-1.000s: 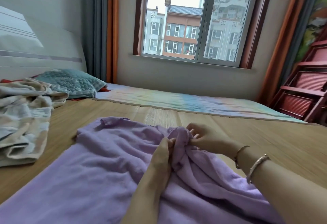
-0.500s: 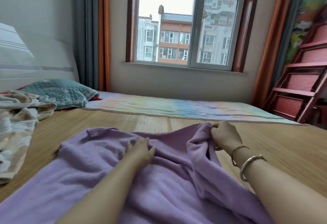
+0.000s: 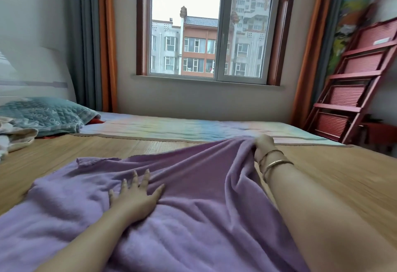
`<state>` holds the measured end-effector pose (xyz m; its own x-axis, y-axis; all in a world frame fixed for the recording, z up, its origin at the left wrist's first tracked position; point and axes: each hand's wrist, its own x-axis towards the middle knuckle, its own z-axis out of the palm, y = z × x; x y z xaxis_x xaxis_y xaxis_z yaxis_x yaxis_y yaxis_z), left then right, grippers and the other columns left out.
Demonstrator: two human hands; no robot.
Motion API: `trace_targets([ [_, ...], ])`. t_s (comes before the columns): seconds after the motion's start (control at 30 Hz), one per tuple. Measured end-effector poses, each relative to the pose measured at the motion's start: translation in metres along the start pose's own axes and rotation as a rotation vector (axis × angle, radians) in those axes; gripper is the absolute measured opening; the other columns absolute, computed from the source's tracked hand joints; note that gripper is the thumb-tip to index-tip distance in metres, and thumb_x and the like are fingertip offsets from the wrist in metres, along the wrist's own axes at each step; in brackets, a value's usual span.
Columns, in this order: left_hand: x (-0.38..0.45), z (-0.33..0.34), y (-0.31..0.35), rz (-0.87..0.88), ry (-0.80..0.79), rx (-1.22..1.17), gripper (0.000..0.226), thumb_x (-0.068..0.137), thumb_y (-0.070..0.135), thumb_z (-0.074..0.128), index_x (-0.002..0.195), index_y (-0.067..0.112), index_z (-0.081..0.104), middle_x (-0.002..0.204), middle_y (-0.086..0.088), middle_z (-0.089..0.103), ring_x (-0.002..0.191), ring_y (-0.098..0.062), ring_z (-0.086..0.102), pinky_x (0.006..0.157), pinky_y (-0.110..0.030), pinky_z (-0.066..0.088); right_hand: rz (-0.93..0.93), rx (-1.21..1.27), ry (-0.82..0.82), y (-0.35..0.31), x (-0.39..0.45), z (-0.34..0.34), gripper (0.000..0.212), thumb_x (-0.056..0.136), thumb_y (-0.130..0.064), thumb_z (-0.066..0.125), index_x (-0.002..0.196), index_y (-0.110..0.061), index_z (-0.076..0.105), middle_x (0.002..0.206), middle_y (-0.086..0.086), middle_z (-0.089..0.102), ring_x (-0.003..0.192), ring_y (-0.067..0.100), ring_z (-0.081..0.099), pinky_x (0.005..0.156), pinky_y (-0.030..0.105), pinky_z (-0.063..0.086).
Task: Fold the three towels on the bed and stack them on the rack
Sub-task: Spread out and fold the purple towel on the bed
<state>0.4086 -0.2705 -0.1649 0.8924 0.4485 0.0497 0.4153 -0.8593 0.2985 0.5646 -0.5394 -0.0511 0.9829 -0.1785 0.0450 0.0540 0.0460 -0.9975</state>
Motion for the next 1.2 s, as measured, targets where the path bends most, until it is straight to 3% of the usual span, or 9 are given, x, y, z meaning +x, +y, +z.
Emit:
trace_targets([
  [0.13,0.002,-0.005,0.002,-0.036,-0.056,0.041,0.081,0.082,0.081,0.011,0.150,0.040,-0.006,0.160,0.001,-0.015,0.148,-0.031,-0.006,0.115,-0.058,0.000,0.087,0.044,-0.129,-0.002,-0.004,0.000,0.029,0.095,-0.005,0.028,0.072,-0.011,0.044,0.063,0.005,0.055,0.059,0.017,0.047,0.060,0.031,0.039],
  [0.3,0.001,-0.005,0.042,0.134,0.085,0.086,0.057,0.096,0.053,0.029,0.150,0.040,0.017,0.162,0.002,0.003,0.147,-0.028,0.010,0.114,-0.060,0.013,-0.123,-0.922,-0.310,0.052,-0.010,-0.017,0.012,0.087,-0.025,0.055,0.083,-0.015,0.060,0.089,0.006,0.057,0.069,0.014,0.051,0.057,0.023,0.036],
  [0.47,-0.011,0.012,0.084,0.228,-0.059,0.026,0.059,0.094,0.064,0.023,0.149,0.045,0.017,0.161,0.010,-0.002,0.148,-0.026,-0.006,0.111,-0.065,0.002,-0.214,-1.073,-0.227,0.069,-0.011,-0.039,0.010,0.076,-0.023,0.059,0.081,-0.015,0.060,0.088,0.009,0.062,0.088,0.027,0.063,0.059,0.025,0.041],
  [0.57,-0.016,0.026,0.082,0.196,-0.031,0.058,0.063,0.092,0.068,0.016,0.150,0.046,0.007,0.160,0.011,-0.009,0.147,-0.023,-0.014,0.112,-0.064,-0.003,-0.200,-1.086,-0.278,0.073,-0.017,-0.044,0.047,0.073,-0.057,0.064,0.095,-0.016,0.065,0.092,0.005,0.066,0.090,0.024,0.062,0.075,0.030,0.049],
  [0.67,-0.016,0.029,0.081,0.178,0.005,0.049,0.067,0.091,0.069,0.015,0.151,0.042,0.000,0.160,0.009,-0.012,0.148,-0.022,-0.013,0.114,-0.061,-0.002,-0.286,-1.213,-0.319,0.074,-0.021,-0.039,0.047,0.085,-0.052,0.053,0.107,-0.013,0.066,0.108,0.010,0.067,0.098,0.026,0.060,0.086,0.033,0.048],
  [0.8,-0.013,0.030,0.079,0.142,0.042,-0.004,0.077,0.089,0.072,0.017,0.152,0.033,-0.005,0.160,0.004,-0.015,0.148,-0.021,-0.011,0.116,-0.057,-0.001,-0.204,-0.693,-0.410,0.052,-0.030,-0.050,0.017,0.090,-0.023,0.052,0.081,-0.009,0.058,0.085,0.010,0.055,0.083,0.018,0.048,0.071,0.028,0.043],
  [0.9,-0.013,0.032,0.079,0.126,0.054,-0.017,0.082,0.087,0.074,0.017,0.153,0.031,-0.005,0.161,0.002,-0.013,0.148,-0.020,-0.011,0.116,-0.056,-0.002,0.087,-0.106,-0.416,0.042,-0.017,-0.073,0.036,0.094,-0.001,0.036,0.061,-0.013,0.033,0.056,0.003,0.033,0.052,0.012,0.032,0.041,0.020,0.029],
  [1.03,-0.014,0.034,0.079,0.130,0.059,0.000,0.079,0.089,0.072,0.014,0.153,0.029,-0.005,0.161,0.002,-0.011,0.148,-0.020,-0.011,0.116,-0.056,-0.002,0.305,-0.123,-0.704,0.061,-0.020,-0.068,0.031,0.093,-0.002,0.040,0.064,-0.007,0.051,0.053,0.002,0.046,0.047,0.010,0.042,0.048,0.019,0.033],
  [1.2,-0.015,0.035,0.078,0.134,0.085,-0.009,0.077,0.091,0.068,0.016,0.153,0.026,-0.002,0.161,0.002,-0.009,0.148,-0.019,-0.009,0.116,-0.056,-0.001,0.031,-0.367,-0.899,0.076,-0.045,-0.031,0.008,0.079,-0.018,0.070,0.086,-0.014,0.068,0.074,0.002,0.058,0.065,0.010,0.051,0.060,0.022,0.040],
])
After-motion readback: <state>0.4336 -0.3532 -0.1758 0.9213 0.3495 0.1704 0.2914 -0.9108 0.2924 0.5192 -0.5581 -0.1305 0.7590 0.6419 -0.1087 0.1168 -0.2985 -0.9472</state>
